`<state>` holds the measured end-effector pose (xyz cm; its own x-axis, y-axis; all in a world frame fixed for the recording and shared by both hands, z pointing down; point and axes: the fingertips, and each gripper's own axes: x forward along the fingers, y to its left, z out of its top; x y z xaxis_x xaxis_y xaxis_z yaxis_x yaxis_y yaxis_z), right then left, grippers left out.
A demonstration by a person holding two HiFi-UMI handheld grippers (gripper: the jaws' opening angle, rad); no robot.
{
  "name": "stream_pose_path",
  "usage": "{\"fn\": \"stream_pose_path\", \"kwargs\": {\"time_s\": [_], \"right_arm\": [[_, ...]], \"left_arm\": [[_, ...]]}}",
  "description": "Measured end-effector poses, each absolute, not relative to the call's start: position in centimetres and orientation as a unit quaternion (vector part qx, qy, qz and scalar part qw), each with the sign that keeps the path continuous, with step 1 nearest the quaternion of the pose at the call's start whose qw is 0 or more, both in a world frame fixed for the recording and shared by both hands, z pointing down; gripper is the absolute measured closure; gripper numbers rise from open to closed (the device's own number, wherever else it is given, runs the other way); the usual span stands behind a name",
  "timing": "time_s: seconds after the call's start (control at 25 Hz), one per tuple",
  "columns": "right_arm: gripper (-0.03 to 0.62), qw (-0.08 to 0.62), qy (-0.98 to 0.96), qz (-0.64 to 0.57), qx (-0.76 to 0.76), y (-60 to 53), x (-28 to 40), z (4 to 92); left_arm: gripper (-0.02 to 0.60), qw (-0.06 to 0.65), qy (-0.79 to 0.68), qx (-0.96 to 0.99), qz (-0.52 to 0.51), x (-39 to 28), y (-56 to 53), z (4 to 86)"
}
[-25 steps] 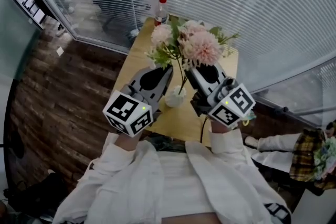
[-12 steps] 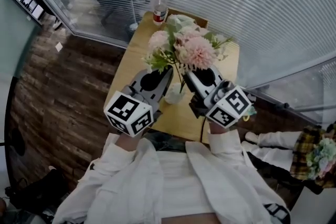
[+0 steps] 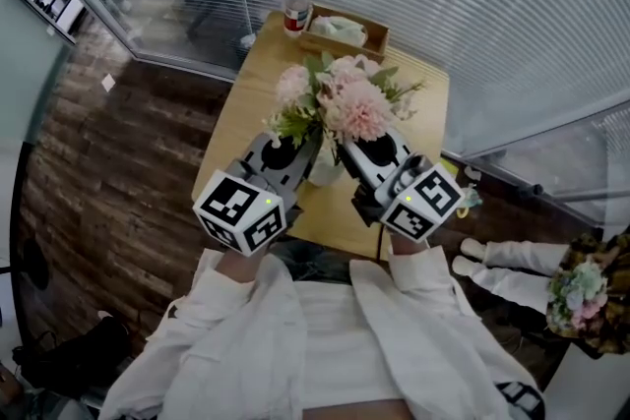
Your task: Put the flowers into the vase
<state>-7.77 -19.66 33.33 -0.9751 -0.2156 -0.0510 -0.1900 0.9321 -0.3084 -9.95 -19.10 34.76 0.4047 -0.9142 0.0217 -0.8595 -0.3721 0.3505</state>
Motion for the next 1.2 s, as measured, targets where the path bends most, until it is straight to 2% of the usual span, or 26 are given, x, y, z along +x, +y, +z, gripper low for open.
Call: {"fn": "stream_pose_path", "kwargs": {"time_s": [0.68, 1.2], "right_arm": [[0.517, -0.019, 0.973, -0.2, -0.112, -19.8, -7.6, 36.7], [0.472, -0.053, 0.965, -0.22, -0.13, -18.3, -6.5, 38.9]], "left_arm": [[0.572, 0.193, -0.526, 0.825, -0.067, -10.0, -19.2, 37.4], [0.572, 0.215, -0.522, 0.824, -0.055, -9.0, -17.5, 39.4]]}}
